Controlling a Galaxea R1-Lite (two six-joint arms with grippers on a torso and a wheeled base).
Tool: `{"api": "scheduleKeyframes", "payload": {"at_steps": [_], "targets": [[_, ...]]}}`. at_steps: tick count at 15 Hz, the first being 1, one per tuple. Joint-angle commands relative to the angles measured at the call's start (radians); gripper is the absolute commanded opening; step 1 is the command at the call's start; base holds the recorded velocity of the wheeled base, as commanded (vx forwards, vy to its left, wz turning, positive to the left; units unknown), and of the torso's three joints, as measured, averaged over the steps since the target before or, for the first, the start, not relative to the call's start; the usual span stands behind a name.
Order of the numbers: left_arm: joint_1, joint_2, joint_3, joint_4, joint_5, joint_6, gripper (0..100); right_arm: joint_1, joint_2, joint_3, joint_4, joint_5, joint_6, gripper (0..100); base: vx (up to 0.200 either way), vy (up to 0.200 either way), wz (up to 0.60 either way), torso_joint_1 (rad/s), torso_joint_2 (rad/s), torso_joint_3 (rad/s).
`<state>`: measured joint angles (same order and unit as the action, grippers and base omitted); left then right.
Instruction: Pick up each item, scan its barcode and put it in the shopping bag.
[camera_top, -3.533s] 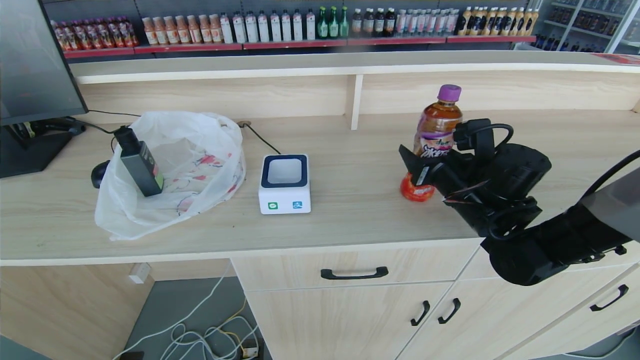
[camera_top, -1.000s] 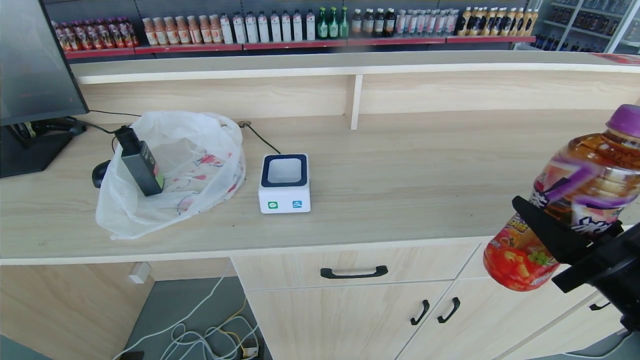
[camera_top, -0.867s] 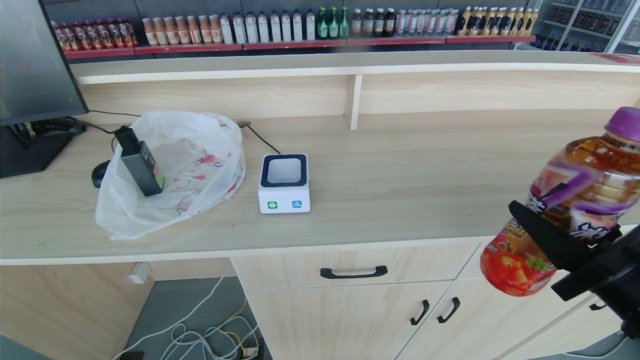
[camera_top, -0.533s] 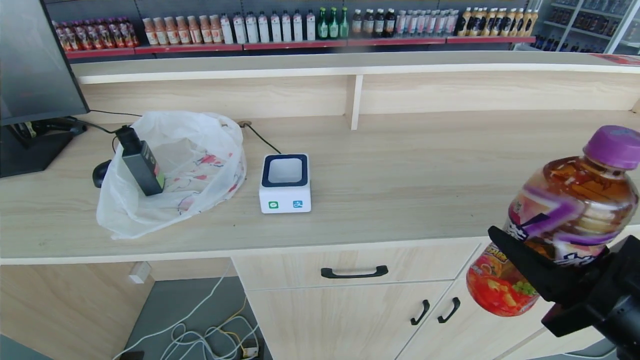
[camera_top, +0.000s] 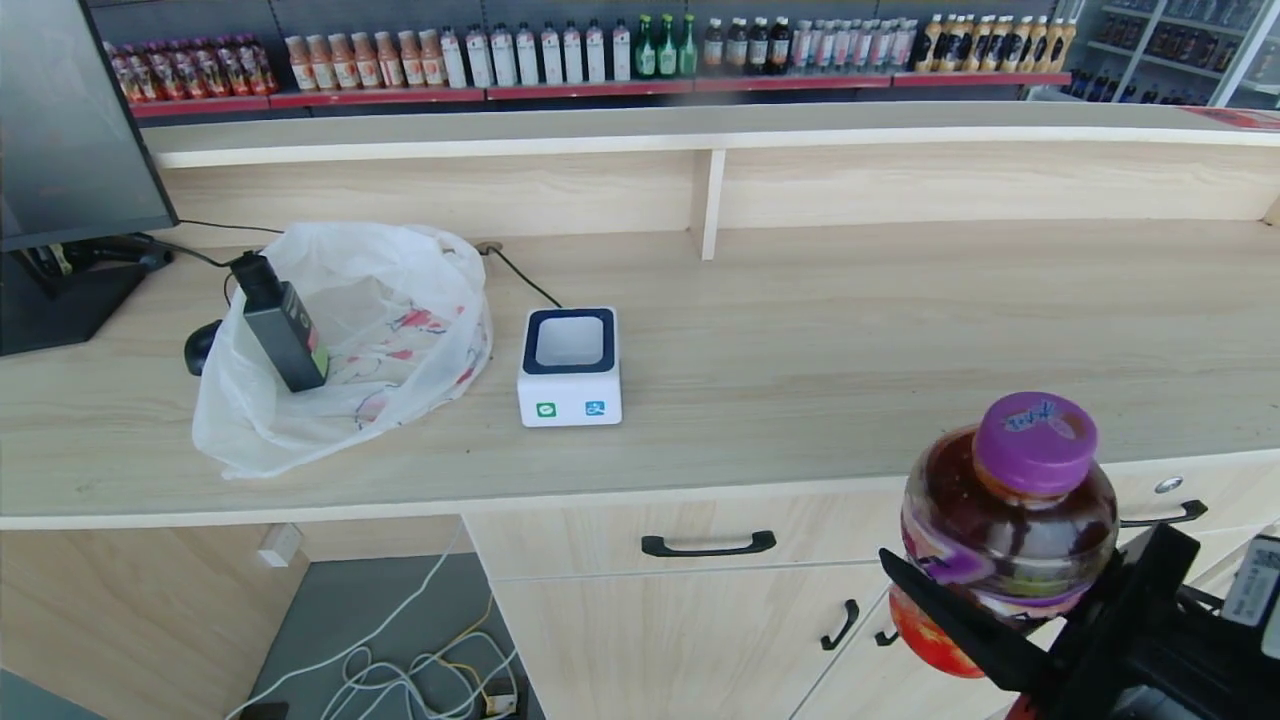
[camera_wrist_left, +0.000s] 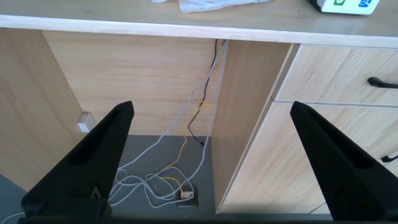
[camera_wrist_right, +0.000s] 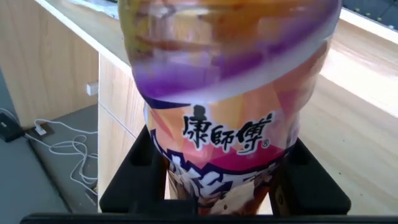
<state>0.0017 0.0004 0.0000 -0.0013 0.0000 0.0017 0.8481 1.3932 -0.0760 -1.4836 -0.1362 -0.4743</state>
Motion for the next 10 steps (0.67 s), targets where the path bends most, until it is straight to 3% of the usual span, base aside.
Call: {"api": "scheduleKeyframes", "payload": {"at_steps": [1, 3, 10], "targets": [[0.000, 0.000, 0.000, 0.000, 0.000, 0.000, 100, 0.088, 0.052, -0.004, 0.000, -0.022, -0.050, 0, 0.000, 0.000, 0.00, 0.000, 0.00, 0.000], [0.001, 0.000, 0.000, 0.000, 0.000, 0.000, 100, 0.160, 0.056, -0.007, -0.001, -0.095, -0.107, 0, 0.000, 0.000, 0.00, 0.000, 0.00, 0.000], [0.001, 0.000, 0.000, 0.000, 0.000, 0.000, 100, 0.463, 0.115, -0.034, -0.003, -0.146, -0.300, 0, 0.000, 0.000, 0.00, 0.000, 0.00, 0.000]]}}
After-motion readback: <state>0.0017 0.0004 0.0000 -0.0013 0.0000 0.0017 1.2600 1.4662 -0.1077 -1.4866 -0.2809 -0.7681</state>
